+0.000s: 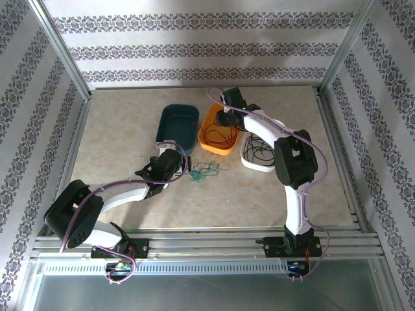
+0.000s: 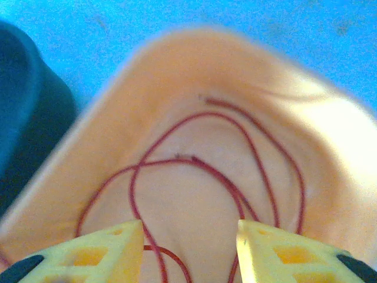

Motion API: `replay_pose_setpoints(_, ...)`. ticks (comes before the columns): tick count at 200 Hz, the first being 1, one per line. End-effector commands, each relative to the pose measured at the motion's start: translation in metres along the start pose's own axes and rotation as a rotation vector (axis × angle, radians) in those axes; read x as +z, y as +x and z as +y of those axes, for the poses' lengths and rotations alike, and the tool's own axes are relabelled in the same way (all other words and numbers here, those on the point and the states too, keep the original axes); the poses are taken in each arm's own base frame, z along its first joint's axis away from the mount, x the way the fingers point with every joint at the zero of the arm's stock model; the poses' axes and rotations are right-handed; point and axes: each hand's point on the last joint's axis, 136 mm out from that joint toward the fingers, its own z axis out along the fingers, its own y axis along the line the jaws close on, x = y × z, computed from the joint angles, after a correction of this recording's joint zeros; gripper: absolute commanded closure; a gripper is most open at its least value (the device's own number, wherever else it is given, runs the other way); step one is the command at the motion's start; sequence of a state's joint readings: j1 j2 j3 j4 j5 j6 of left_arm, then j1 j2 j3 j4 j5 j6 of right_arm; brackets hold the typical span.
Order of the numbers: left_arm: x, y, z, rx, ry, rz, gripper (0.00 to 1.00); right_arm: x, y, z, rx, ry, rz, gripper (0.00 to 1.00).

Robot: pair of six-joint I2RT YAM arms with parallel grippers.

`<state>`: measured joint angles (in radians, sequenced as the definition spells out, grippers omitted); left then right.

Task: Untangle the cables

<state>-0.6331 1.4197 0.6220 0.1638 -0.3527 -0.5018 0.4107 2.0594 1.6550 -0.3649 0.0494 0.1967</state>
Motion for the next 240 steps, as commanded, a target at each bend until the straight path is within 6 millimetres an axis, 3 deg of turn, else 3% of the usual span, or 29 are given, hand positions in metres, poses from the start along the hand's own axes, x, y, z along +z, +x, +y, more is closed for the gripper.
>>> replay_pose_setpoints(1,0.0,-0.004,0.006,-0.007,-0.03,-0.002,0.0,-0.037,-0.034,0.005,-0.058,0.03,-0.117,0.54)
replay_pose_setpoints(51,0.001,-0.002,0.007,-0.011,-0.032,0.0,0.0,-0.062,-0.038,0.011,-0.068,0.02,-0.165,0.55)
replay_pose_setpoints(79,0.0,-0.002,0.003,-0.004,-0.005,-0.004,0.0,-0.066,-0.03,0.018,-0.061,-0.029,-0.148,0.57)
replay_pose_setpoints(103,-0.003,-0.003,0.005,-0.01,-0.005,-0.016,0.0,-0.065,-0.018,0.036,-0.099,-0.112,-0.115,0.56)
replay_pose_setpoints(135,-0.006,-0.007,0.008,-0.019,-0.018,-0.031,0.0,-0.055,0.001,0.073,-0.168,-0.279,-0.031,0.54)
replay_pose_setpoints(163,-0.01,-0.011,0.016,-0.025,-0.056,-0.043,0.0,-0.046,0.0,0.095,-0.222,-0.336,0.015,0.47)
replay_pose_setpoints(200,-0.025,-0.021,0.043,-0.072,-0.197,-0.075,0.01,-0.019,0.009,0.101,-0.324,-0.287,0.139,0.44)
replay_pose_setpoints(240,-0.031,-0.026,0.047,-0.072,-0.213,-0.096,0.01,0.002,0.02,0.105,-0.384,-0.267,0.207,0.47)
